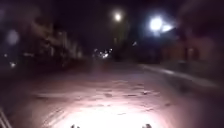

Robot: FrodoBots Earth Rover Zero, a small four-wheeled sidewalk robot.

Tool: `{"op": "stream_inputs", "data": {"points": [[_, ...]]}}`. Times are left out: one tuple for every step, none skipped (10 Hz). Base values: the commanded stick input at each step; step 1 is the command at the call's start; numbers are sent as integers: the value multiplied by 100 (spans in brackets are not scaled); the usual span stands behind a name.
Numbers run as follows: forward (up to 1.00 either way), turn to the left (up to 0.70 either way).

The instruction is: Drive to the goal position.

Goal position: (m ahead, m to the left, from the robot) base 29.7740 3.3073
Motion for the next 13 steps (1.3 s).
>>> {"op": "stream_inputs", "data": {"points": [[100,0],[100,0],[100,0],[100,-21],[100,-39],[100,-40],[100,-40],[100,-40],[100,-32],[100,0],[100,0],[100,0],[100,0]]}}
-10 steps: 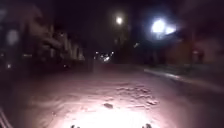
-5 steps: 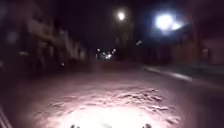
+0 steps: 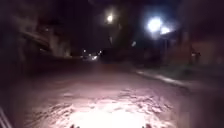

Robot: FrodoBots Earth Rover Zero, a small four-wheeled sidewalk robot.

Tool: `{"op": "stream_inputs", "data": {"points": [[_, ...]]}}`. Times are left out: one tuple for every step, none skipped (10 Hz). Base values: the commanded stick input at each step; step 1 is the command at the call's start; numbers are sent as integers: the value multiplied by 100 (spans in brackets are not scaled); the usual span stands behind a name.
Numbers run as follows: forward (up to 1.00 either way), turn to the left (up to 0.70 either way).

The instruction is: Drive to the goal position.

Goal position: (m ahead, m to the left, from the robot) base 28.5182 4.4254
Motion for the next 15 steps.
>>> {"op": "stream_inputs", "data": {"points": [[100,0],[100,0],[100,0],[100,0],[100,0],[100,0],[100,0],[100,0],[100,0],[100,0],[100,0],[100,0],[100,0],[100,0],[100,0]]}}
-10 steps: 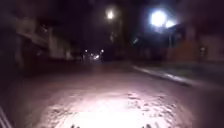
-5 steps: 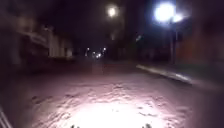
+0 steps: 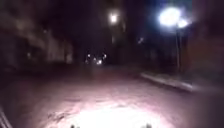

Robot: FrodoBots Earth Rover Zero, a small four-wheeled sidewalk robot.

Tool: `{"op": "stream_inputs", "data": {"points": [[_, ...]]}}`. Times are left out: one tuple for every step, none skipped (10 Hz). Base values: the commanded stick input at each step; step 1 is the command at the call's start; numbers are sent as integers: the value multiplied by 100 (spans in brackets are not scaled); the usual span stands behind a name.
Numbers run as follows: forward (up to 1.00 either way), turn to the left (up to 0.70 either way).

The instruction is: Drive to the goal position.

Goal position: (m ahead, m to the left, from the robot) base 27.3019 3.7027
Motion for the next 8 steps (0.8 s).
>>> {"op": "stream_inputs", "data": {"points": [[100,0],[100,0],[100,0],[100,0],[100,0],[100,0],[100,0],[100,0]]}}
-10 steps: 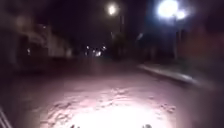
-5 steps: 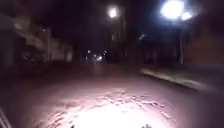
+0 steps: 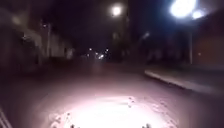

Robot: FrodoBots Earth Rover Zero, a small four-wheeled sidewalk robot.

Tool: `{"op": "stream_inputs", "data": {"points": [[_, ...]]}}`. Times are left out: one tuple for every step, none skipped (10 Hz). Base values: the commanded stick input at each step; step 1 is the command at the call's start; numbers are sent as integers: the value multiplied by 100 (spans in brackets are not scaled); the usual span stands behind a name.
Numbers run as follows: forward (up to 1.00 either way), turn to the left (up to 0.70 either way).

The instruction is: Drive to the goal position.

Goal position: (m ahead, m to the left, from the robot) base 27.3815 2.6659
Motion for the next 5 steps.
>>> {"op": "stream_inputs", "data": {"points": [[100,0],[100,-4],[100,-31],[100,-40],[100,-40]]}}
